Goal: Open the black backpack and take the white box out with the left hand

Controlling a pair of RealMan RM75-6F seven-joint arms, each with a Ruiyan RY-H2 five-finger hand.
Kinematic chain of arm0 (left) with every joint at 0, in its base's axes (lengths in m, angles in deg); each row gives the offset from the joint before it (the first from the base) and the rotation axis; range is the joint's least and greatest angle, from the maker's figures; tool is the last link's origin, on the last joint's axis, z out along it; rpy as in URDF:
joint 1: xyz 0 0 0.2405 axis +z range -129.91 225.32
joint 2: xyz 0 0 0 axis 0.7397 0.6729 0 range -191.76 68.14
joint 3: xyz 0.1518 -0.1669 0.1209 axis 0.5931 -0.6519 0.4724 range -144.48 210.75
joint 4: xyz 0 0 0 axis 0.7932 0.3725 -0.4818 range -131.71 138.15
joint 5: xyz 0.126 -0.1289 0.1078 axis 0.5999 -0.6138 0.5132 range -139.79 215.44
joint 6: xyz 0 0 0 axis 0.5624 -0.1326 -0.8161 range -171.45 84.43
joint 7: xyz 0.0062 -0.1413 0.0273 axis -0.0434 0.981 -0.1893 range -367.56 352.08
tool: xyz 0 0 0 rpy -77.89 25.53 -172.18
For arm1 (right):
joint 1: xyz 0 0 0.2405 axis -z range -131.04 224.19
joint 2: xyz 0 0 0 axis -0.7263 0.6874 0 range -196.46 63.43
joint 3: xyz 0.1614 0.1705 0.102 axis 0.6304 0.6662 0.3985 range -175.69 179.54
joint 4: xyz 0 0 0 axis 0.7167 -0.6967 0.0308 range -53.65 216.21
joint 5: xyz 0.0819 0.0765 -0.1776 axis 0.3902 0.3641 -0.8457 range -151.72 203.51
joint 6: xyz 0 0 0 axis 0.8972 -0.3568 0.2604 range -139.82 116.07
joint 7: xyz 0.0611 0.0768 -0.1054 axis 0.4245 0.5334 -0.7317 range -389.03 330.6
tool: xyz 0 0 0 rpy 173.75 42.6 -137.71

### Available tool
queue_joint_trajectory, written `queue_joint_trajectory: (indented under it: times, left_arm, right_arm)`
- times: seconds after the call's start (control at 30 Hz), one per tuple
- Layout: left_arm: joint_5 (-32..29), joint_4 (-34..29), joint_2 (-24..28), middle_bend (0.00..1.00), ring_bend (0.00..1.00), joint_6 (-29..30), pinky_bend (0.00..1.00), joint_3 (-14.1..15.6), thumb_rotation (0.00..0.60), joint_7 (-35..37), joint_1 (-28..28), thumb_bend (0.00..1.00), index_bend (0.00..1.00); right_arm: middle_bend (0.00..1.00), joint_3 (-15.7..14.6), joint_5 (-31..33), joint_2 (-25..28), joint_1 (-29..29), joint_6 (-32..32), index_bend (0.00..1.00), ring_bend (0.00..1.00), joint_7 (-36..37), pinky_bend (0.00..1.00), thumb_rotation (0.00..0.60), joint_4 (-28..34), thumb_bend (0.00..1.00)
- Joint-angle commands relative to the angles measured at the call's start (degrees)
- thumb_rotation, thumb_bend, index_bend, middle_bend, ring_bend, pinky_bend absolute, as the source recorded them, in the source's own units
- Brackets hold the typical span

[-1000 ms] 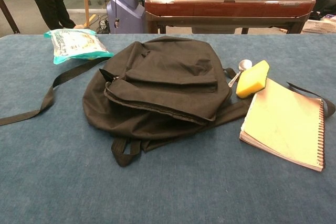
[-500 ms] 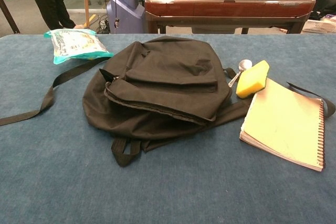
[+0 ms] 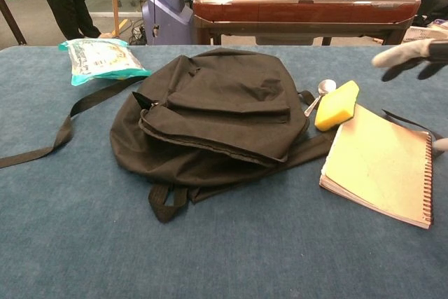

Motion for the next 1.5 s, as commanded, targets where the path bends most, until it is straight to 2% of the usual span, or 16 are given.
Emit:
queue_joint_trajectory:
  times: [0.03, 0.2, 0.5, 0.93, 1.03, 1.2, 1.3, 1.5]
  left_arm:
    - [0.04, -0.02, 0.04, 0.33, 0.22, 0.09, 0.16, 0.05, 0.6, 0.1, 0.08, 0.18, 0.28]
    - [-0.06, 0.12, 0.17, 0.33, 0.22, 0.14, 0.16, 0.03, 0.6, 0.29, 0.16, 0.18, 0.28]
    - [-0.26, 0.48, 0.39, 0.33, 0.22, -0.29, 0.16, 0.11, 0.6, 0.93, 0.11, 0.18, 0.28]
    - [-0.78, 1.43, 0.61, 0.33, 0.22, -0.87, 0.16, 0.18, 0.6, 2.13, 0.07, 0.18, 0.28]
    - [-0.59, 1.52, 0.65, 0.33, 0.22, -1.1, 0.16, 0.38, 0.6, 2.53, 0.02, 0.18, 0.28]
    - [-0.49, 1.7, 0.69, 0.33, 0.22, -1.04, 0.16, 0.36, 0.6, 2.73, 0.0, 0.18, 0.28]
    - [-0.34, 1.62, 0.67, 0.33, 0.22, -1.03, 0.16, 0.3, 0.6, 2.71, -0.11, 0.18, 0.28]
    - [-0.14, 1.35, 0.54, 0.33, 0.22, -1.33, 0.16, 0.27, 0.6, 2.24, -0.39, 0.18, 0.28]
  right_arm:
    - [0.16, 3.03, 4.77, -5.23, -3.63, 3.52, 0.06, 0.09, -3.93, 0.17, 0.6, 1.57, 0.13]
    - [0.12, 5.37, 10.38, -11.65, -7.33, 6.63, 0.03, 0.05, -9.34, 0.17, 0.6, 1.15, 0.08]
    - [0.06, 7.73, 21.23, -22.5, -14.1, 10.97, 0.0, 0.02, -19.66, 0.16, 0.6, -3.74, 0.07]
    - [0.05, 9.24, 30.3, -33.57, -21.02, 11.81, 0.0, 0.02, -26.64, 0.16, 0.6, -12.23, 0.07]
    - [0.05, 9.38, 31.4, -34.87, -22.17, 11.76, 0.0, 0.02, -27.45, 0.16, 0.6, -13.53, 0.08]
    - [0.05, 9.6, 31.79, -35.02, -22.86, 10.79, 0.0, 0.02, -27.05, 0.16, 0.6, -14.62, 0.17]
    - [0.06, 10.1, 32.19, -34.04, -22.91, 10.31, 0.0, 0.02, -26.11, 0.16, 0.6, -14.22, 0.21]
    - [0.06, 10.4, 32.7, -30.25, -22.64, 9.87, 0.0, 0.02, -24.62, 0.16, 0.6, -11.63, 0.21]
